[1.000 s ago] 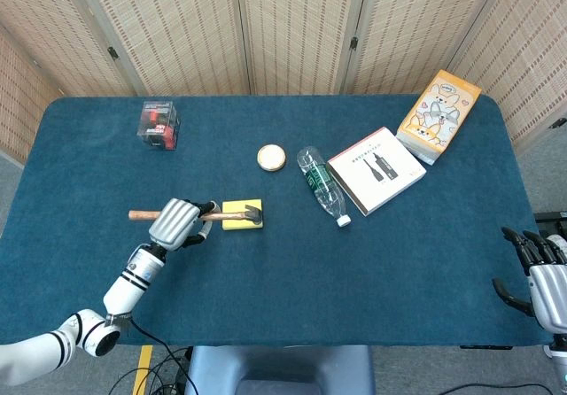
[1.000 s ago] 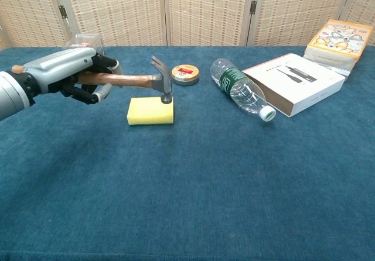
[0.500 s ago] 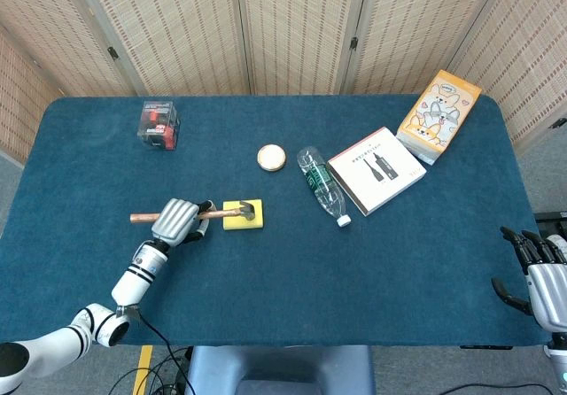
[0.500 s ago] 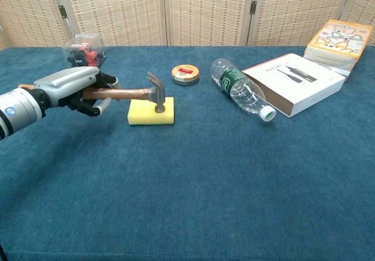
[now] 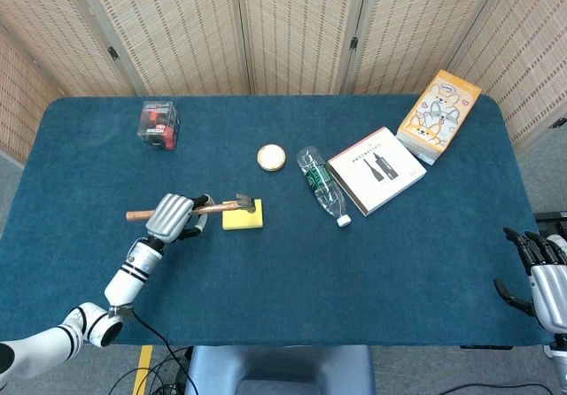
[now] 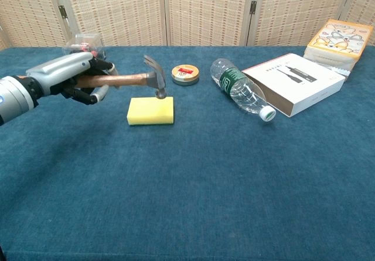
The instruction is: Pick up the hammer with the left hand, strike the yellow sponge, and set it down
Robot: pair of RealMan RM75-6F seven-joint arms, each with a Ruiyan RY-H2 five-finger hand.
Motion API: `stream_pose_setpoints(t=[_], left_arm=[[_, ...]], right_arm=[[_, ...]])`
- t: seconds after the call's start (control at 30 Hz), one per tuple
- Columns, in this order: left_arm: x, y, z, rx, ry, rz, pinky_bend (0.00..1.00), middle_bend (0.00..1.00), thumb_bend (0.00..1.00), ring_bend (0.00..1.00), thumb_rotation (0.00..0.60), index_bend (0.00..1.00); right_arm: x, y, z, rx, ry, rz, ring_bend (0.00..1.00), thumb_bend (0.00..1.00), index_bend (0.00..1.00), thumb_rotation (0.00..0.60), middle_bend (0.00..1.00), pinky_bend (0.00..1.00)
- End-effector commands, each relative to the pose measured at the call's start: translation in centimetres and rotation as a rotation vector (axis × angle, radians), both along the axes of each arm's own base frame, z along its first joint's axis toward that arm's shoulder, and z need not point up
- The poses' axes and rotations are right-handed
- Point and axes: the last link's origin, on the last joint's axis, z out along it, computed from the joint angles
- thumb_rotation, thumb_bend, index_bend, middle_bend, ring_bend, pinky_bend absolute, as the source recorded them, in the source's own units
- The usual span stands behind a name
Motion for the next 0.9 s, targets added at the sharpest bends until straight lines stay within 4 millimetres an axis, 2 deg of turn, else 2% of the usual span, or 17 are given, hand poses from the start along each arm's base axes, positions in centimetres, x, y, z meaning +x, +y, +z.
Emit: stream_pose_setpoints(t=[0.03,0.2,0.4,0.6,0.77,0.9], left_arm=[[-0.4,-0.1,-1.4,-0.016,0.054,0.001,0.66,0.88,0.75,0.78,0.600,0.77],[-0.7,0.0,-1.8,-0.010,0.086,-0.008,0.66,0.88,0.75,0.78,0.600,0.77],[-0.2,-0.7,0.3,0.018,0.012,-0.045,0.66,0.88,0.75,0.78,0.600,0.78],[-0.5,-3.5,2.3,-0.027,-0.012,-0.095,0.66,0.88,0.75,0.78,0.600,0.78],[-1.4,-5.8,1.8,-0.124,0.108,-0.120,0.66,0.88,0.75,0.78,0.600,0.77],[-1.9,-6.7,1.4,-0.190,0.154,-0.097,0.65,0.85,0.75,0.74,0.588,0.74]], right_arm=[[-0.1,0.0,0.0,0.001,0.001,-0.003,0.14,0.20,0.12,0.600,0.25,0.20],[0.0,0.1,0.0,-0.002,0.000,-0.004,0.14,0.20,0.12,0.600,0.25,0.20],[0.1,0.2,0.1,-0.004,-0.001,0.003,0.14,0.20,0.12,0.600,0.25,0.20],[0.1,0.2,0.0,-0.001,-0.005,0.012,0.14,0.20,0.12,0.600,0.25,0.20],[0.1,0.2,-0.2,0.009,-0.008,0.018,0.14,0.20,0.12,0.600,0.25,0.20],[0.0,0.2,-0.1,0.005,-0.009,0.016,0.14,0.20,0.12,0.600,0.25,0.20]])
